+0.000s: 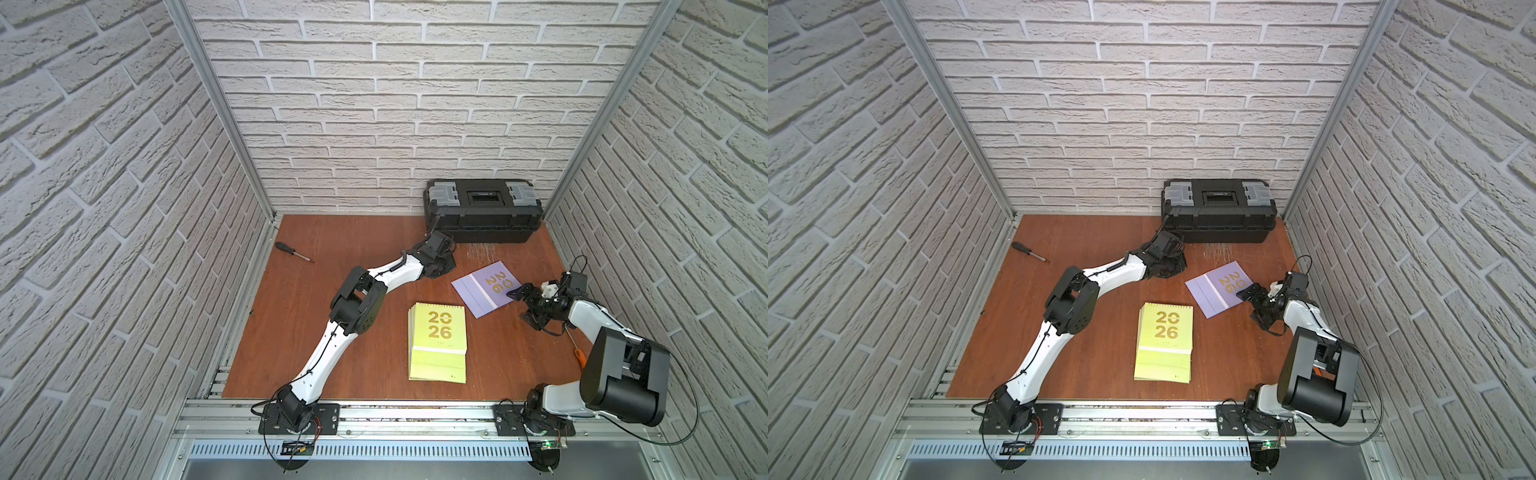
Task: Stack the calendars
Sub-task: Pick up the calendar at the center of the board.
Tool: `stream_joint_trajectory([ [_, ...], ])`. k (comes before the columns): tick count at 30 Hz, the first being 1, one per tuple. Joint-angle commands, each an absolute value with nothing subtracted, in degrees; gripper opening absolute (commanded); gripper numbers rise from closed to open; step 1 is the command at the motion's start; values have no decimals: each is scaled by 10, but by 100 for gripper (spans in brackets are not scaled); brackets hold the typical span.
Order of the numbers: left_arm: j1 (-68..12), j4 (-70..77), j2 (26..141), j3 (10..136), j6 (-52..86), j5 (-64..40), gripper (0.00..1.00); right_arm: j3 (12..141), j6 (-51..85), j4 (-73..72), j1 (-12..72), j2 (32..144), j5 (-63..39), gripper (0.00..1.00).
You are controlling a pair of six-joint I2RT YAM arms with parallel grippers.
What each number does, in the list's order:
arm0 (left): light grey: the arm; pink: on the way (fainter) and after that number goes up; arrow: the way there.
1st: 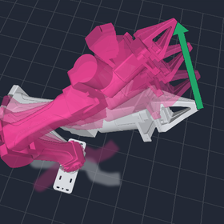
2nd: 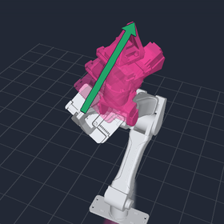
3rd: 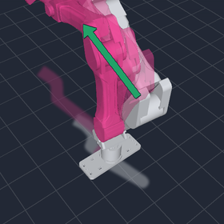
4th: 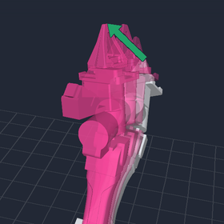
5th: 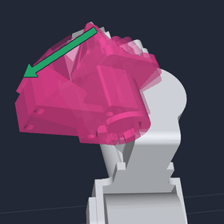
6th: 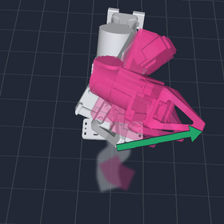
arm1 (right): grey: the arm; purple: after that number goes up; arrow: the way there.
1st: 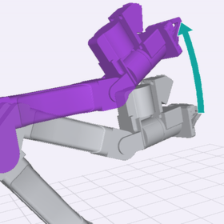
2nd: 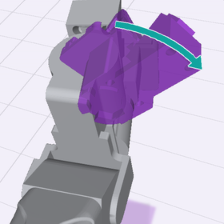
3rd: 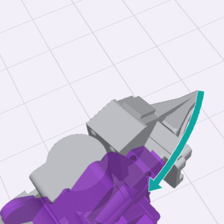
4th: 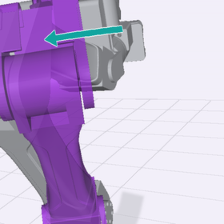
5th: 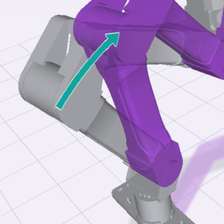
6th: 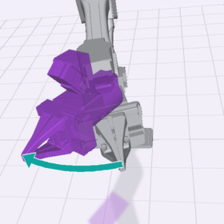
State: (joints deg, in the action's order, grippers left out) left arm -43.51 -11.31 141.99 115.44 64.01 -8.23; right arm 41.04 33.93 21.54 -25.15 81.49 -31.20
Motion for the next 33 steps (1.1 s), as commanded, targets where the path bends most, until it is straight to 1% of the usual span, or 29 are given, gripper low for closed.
stream_joint_trajectory([
  [1, -439, -106, 1442, 1186, 648, -96, 0, 424, 346, 197, -255, 824, -318, 88],
  [16, -452, -112, 1495, 1248, 674, -120, 0, 447, 370, 178, -257, 877, -315, 90],
  [29, -460, -114, 1539, 1308, 704, -153, 0, 446, 393, 140, -255, 916, -331, 90],
  [33, -460, -127, 1561, 1347, 710, -173, 0, 445, 401, 129, -254, 923, -338, 90],
])
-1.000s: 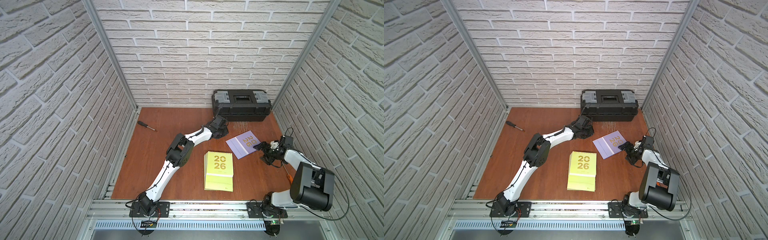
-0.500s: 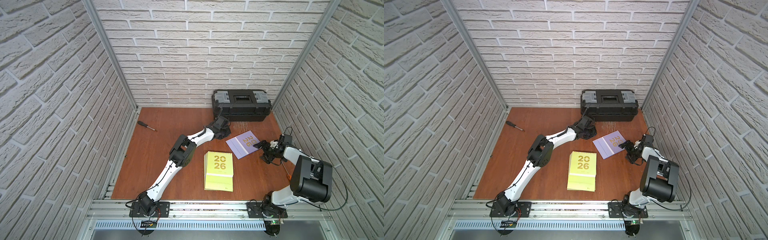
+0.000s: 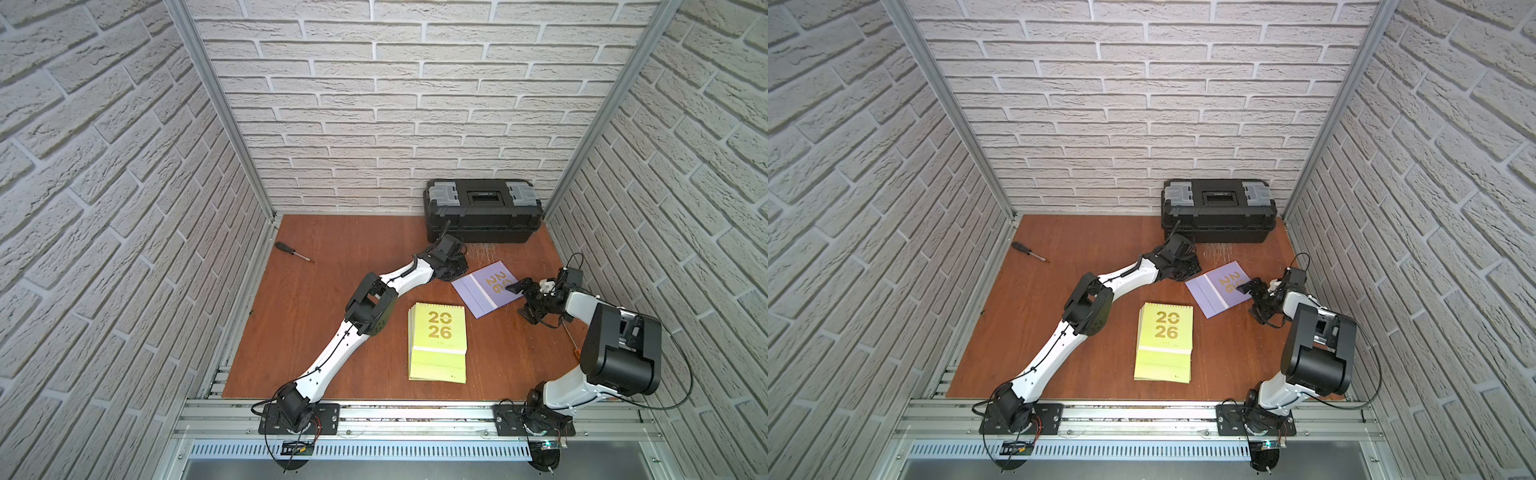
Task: Stack the calendars
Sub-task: Pick up the calendar at the center of the board.
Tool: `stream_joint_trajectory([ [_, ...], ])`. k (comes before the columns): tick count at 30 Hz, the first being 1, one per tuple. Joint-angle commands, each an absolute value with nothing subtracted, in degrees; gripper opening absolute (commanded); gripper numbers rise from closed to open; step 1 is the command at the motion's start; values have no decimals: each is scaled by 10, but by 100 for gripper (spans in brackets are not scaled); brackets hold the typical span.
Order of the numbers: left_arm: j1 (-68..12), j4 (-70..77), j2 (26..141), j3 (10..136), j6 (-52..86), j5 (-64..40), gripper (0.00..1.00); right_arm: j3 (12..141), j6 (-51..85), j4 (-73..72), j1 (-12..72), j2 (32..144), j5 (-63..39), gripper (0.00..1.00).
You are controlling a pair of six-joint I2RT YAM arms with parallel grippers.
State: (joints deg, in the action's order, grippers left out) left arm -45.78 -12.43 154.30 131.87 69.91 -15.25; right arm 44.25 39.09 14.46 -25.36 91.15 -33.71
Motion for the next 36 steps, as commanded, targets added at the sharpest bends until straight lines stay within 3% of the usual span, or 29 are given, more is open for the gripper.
stream_joint_trajectory([
  [1, -461, -129, 1565, 1353, 712, -176, 0, 445, 401, 126, -253, 924, -339, 90],
  [17, -465, -112, 1580, 1355, 735, -210, 0, 442, 429, 67, -224, 967, -356, 90],
  [30, -467, -102, 1572, 1324, 739, -214, 0, 390, 518, -135, -215, 917, -455, 89],
  [36, -465, -107, 1567, 1321, 735, -211, 0, 380, 539, -169, -215, 898, -466, 84],
])
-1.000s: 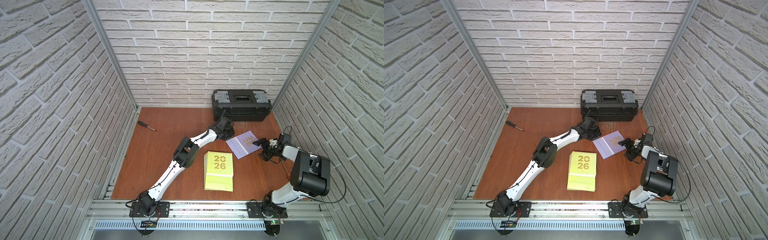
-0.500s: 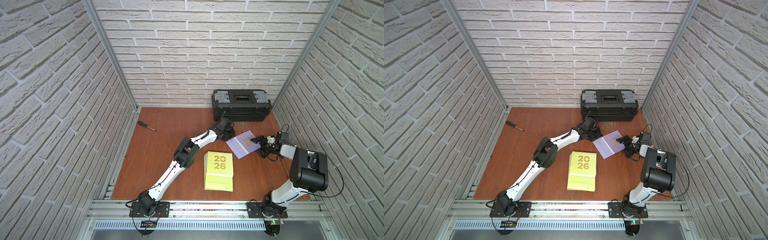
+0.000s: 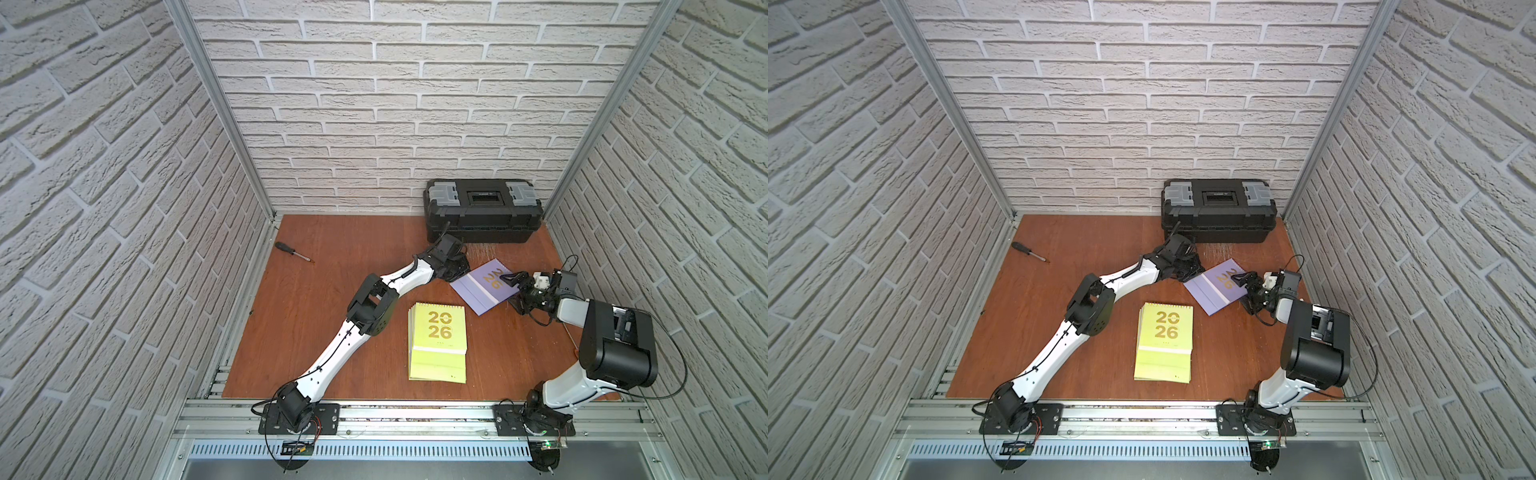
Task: Stack the calendars
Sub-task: Pick up the calendar at the center of the board.
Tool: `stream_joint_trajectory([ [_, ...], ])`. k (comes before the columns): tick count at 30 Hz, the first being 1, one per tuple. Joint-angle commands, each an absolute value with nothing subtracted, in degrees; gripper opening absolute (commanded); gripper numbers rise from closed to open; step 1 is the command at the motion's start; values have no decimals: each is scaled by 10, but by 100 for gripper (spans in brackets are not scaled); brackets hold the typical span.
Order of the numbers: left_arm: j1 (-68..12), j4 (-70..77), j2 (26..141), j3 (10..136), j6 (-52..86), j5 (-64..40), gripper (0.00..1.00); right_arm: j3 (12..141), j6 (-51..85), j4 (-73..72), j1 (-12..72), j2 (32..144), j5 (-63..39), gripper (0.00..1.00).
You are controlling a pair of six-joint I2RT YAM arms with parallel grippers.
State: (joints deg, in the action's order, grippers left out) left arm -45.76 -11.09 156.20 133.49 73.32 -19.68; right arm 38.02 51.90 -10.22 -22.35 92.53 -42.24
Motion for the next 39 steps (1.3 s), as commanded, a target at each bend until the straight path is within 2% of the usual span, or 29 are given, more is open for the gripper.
stream_joint_trajectory([
  [1, -465, -107, 1565, 1319, 734, -211, 0, 379, 540, -170, -215, 895, -464, 82],
  [7, -461, -103, 1554, 1304, 731, -210, 0, 368, 559, -190, -215, 888, -455, 69],
  [18, -460, -100, 1544, 1295, 730, -210, 0, 367, 567, -194, -215, 890, -438, 34],
  [28, -459, -96, 1534, 1283, 728, -209, 0, 369, 584, -215, -214, 906, -430, 17],
  [35, -458, -102, 1525, 1286, 723, -206, 0, 383, 551, -162, -212, 885, -426, 4],
  [39, -454, -107, 1515, 1287, 719, -203, 0, 389, 525, -120, -212, 860, -421, 3],
])
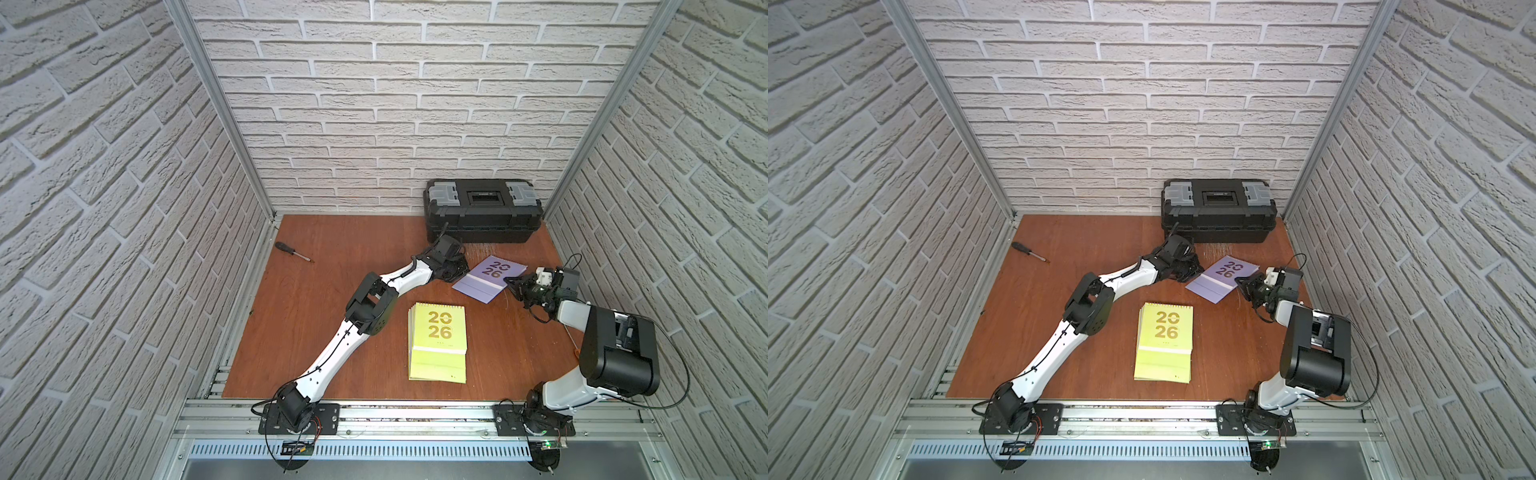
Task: Stack the calendars
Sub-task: Pick up the calendar at the center of the board.
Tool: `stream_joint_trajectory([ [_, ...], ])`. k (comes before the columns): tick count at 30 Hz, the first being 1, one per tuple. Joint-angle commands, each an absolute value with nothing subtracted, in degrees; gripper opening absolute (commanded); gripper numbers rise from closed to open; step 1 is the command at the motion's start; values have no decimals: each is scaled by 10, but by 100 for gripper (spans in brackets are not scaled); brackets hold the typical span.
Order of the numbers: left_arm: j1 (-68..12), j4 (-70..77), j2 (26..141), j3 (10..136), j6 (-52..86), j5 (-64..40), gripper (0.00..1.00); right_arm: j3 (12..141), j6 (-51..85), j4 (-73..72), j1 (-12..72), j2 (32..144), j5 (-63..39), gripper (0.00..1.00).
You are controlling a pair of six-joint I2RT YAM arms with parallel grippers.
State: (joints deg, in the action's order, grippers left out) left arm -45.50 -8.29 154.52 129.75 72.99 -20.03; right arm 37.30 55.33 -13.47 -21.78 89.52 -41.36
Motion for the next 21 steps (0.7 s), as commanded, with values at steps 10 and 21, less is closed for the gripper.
stream_joint_trajectory([
  [10, -450, -130, 1474, 1276, 695, -192, 0, 395, 492, -45, -212, 798, -413, 3],
  [21, -450, -116, 1401, 1206, 680, -174, 0, 438, 388, 137, -213, 689, -365, 3],
])
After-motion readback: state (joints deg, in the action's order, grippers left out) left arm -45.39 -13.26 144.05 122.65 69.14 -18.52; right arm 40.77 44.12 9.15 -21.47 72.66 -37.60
